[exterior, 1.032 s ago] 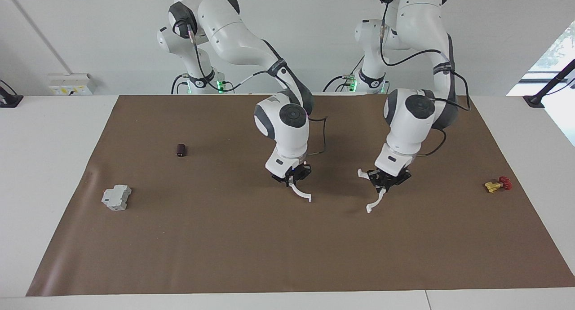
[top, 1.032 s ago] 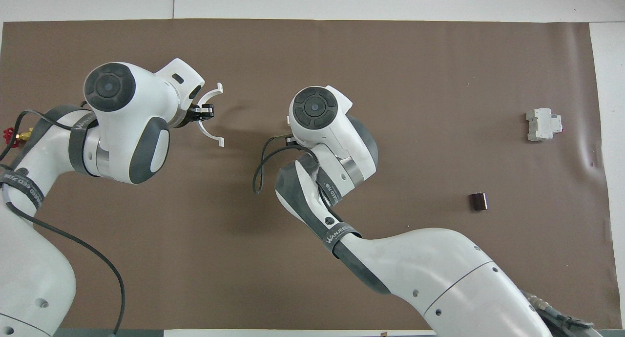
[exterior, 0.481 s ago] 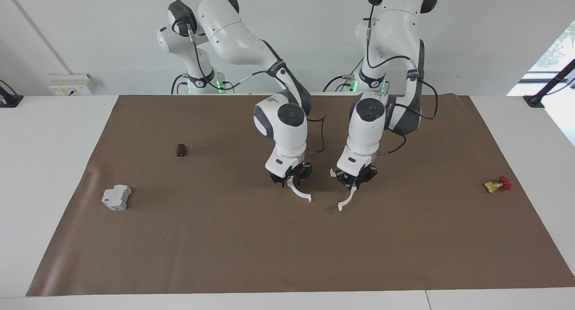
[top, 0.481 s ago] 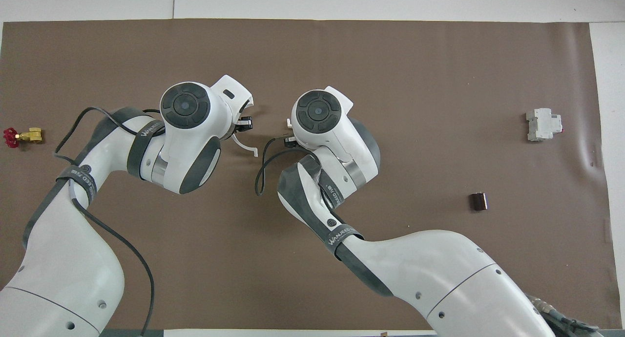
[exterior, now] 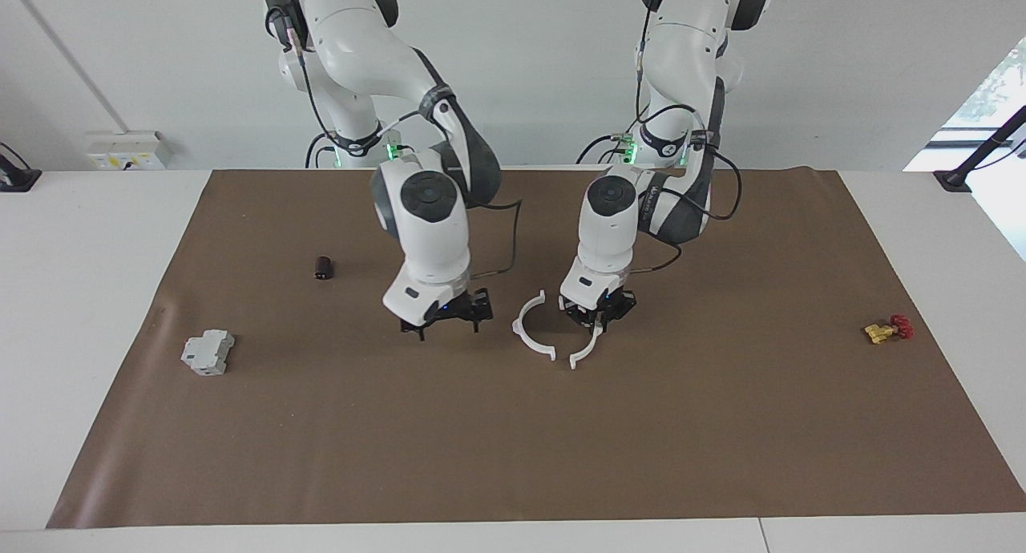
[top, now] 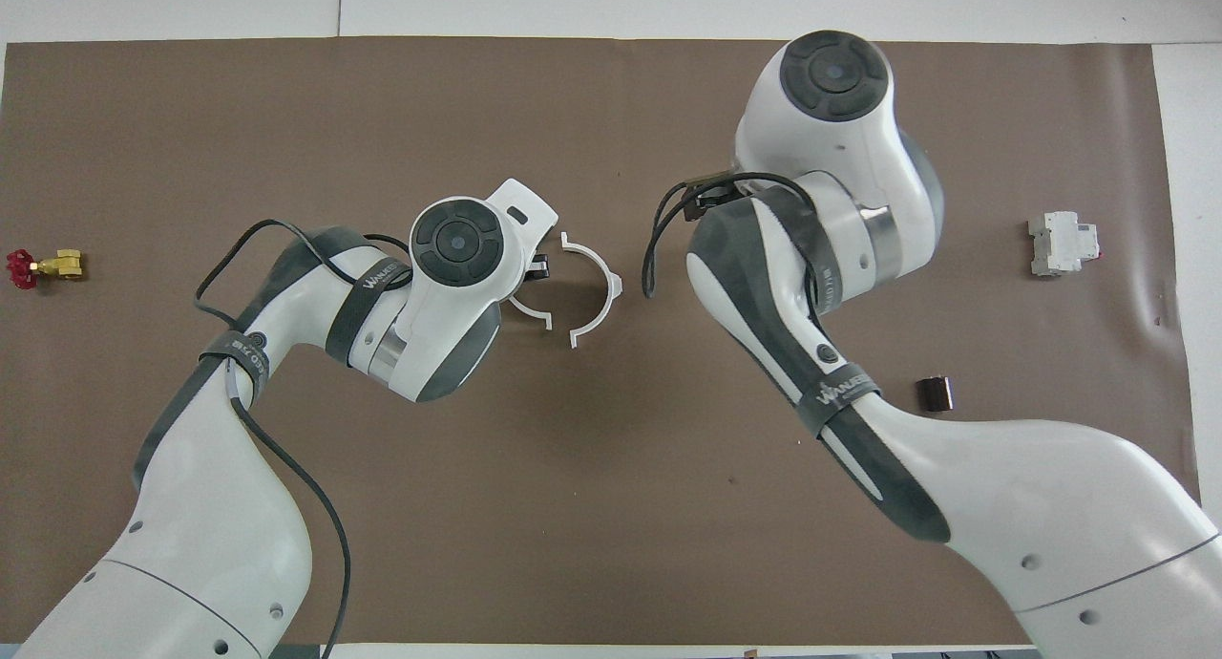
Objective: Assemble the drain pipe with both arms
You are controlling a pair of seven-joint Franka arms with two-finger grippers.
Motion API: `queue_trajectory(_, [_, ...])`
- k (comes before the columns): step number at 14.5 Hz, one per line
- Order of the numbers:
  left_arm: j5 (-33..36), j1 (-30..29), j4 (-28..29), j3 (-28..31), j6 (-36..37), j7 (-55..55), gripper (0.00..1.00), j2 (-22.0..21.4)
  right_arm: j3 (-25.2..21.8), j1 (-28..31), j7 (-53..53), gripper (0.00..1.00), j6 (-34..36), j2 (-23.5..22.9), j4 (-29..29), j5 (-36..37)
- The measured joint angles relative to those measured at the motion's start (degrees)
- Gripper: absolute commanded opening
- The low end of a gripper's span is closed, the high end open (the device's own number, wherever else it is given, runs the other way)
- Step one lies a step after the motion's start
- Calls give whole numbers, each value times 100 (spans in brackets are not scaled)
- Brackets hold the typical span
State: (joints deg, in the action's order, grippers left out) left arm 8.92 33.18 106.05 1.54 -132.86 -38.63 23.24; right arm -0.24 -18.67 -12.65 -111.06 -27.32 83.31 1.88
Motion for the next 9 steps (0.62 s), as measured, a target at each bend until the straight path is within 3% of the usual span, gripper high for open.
queue_trajectory(9, [61,171,64,1,18,-71,0,39,6,978,1006,100,1521,1269,218,0])
